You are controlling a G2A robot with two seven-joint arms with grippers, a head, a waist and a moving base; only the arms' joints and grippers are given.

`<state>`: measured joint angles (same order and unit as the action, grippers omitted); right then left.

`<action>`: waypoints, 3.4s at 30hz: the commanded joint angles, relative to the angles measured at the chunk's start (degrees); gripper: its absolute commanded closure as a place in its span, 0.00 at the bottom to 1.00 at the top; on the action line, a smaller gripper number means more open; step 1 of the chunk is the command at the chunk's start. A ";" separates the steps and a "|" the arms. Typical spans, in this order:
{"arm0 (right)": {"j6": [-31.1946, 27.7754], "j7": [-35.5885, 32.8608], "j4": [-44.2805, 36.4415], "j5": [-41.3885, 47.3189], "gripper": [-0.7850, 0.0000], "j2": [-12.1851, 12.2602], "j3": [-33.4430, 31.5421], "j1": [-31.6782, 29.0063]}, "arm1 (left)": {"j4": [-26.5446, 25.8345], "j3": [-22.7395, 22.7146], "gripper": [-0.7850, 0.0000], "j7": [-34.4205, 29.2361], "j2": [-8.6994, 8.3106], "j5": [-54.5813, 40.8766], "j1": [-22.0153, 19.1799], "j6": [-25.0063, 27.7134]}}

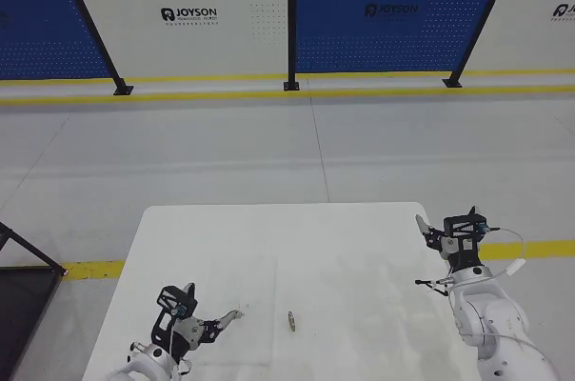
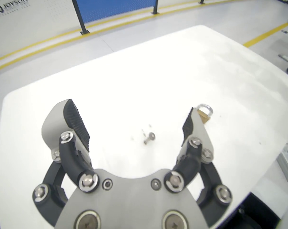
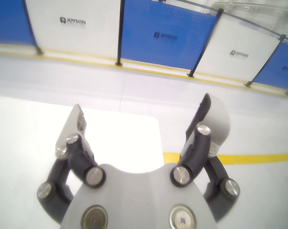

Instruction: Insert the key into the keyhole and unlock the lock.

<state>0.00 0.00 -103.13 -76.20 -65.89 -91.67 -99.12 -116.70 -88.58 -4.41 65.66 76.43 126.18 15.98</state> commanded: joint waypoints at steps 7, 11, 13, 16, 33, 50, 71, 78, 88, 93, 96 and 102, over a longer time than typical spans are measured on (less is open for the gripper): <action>0.00 0.00 0.00 0.00 0.00 0.00 0.00 0.00 | 3.36 8.75 0.00 -17.64 0.82 -1.31 -6.36 -6.49; 0.00 0.00 0.00 0.00 0.00 0.00 0.00 0.00 | 5.74 11.70 0.14 -22.20 1.11 1.38 -9.71 -9.29; 0.00 0.00 0.00 0.00 0.00 0.00 0.00 0.00 | 6.55 12.78 0.23 -22.23 1.29 1.86 -10.73 -10.85; 0.00 0.00 0.00 0.00 0.00 0.00 0.00 0.00 | 7.86 13.82 0.31 -21.91 1.49 3.08 -12.07 -13.04; 0.00 0.00 0.00 0.00 0.00 0.00 0.00 0.00 | 11.22 18.01 0.59 -23.22 1.96 7.37 -15.17 -16.21; 0.00 0.00 0.00 0.00 0.00 0.00 0.00 0.00 | 12.22 18.58 0.85 -23.29 2.06 7.61 -16.22 -16.91; 0.00 0.00 0.00 0.00 0.00 0.00 0.00 0.00 | 7.34 15.83 1.00 -18.26 1.56 6.16 -12.19 -16.41; 0.00 0.00 0.00 0.00 0.00 0.00 0.00 0.00 | 4.46 10.02 1.00 -3.52 0.71 -2.51 -6.16 -7.29; -0.29 0.68 -0.77 -2.11 0.00 -0.09 1.05 -0.67 | 14.08 0.77 1.00 25.45 -0.93 -11.55 -3.08 21.43; -0.34 1.58 -3.92 -8.59 0.00 -0.26 4.61 -3.83 | 18.69 0.00 1.00 35.54 -1.11 -9.97 -3.99 26.96; -3.54 2.83 -5.83 -14.99 0.00 -0.09 7.47 -6.70 | 21.23 -0.15 1.00 40.35 -1.11 -8.73 -4.88 28.06; -7.31 4.78 -5.72 -29.58 0.00 0.35 13.15 -11.99 | 25.02 0.72 1.00 46.36 -1.10 -6.13 -7.01 29.75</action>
<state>-7.40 4.14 -109.05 -103.00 -65.56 -79.66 -110.20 -92.34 -87.95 41.01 64.57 70.02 119.56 45.52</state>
